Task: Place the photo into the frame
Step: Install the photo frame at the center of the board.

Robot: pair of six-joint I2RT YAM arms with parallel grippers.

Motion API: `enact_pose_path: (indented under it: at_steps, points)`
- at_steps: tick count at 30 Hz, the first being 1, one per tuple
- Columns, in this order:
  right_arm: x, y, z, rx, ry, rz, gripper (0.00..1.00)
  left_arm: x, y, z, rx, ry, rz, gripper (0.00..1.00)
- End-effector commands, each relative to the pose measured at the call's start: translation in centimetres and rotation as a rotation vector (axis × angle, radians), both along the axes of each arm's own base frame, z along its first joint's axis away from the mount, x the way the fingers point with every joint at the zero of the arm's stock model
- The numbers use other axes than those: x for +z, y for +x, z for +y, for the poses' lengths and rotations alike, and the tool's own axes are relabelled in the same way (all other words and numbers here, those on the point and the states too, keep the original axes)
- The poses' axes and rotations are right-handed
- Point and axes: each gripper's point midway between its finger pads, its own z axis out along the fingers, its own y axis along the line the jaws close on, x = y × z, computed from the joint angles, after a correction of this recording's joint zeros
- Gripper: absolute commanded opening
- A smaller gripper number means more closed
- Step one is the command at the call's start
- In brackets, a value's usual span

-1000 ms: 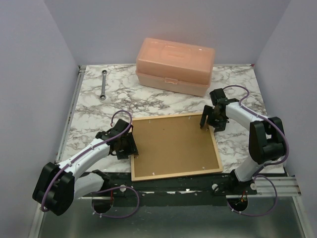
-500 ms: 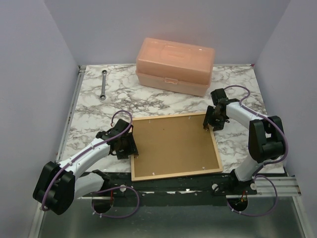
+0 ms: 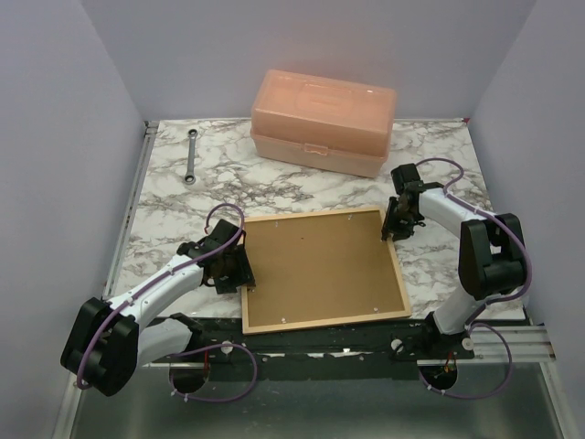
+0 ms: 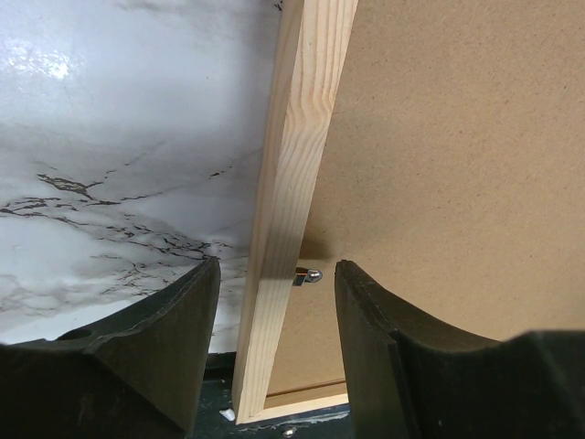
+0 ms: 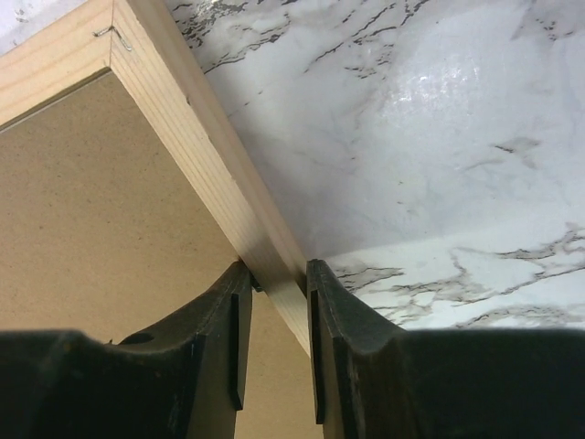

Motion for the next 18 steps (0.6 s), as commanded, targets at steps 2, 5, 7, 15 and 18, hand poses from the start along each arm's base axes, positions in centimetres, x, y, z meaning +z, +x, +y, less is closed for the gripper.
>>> enact_pose_path:
  at_steps: [2, 5, 7, 15, 18]
  points:
    - [-1.3, -0.3, -0.7, -0.010, -0.040, 0.012, 0.17, 0.0, 0.1, -0.2, -0.009, -0.013, -0.007, 0.54]
    - [-1.4, -0.4, -0.7, -0.007, -0.041, 0.014, 0.10, 0.1, 0.1, -0.2, -0.008, -0.017, -0.010, 0.54]
    - [-1.2, -0.3, -0.6, -0.005, -0.040, 0.013, 0.10, 0.3, 0.2, -0.2, -0.008, -0.018, -0.014, 0.55]
    - [0.0, -0.5, 0.8, 0.035, 0.041, 0.000, 0.55, 1.7, 0.1, 1.0, -0.014, 0.035, -0.042, 0.56]
    - [0.0, -1.3, 1.4, 0.039, 0.086, 0.014, 0.68, 1.5, -0.3, 1.0, -0.023, 0.034, -0.029, 0.56]
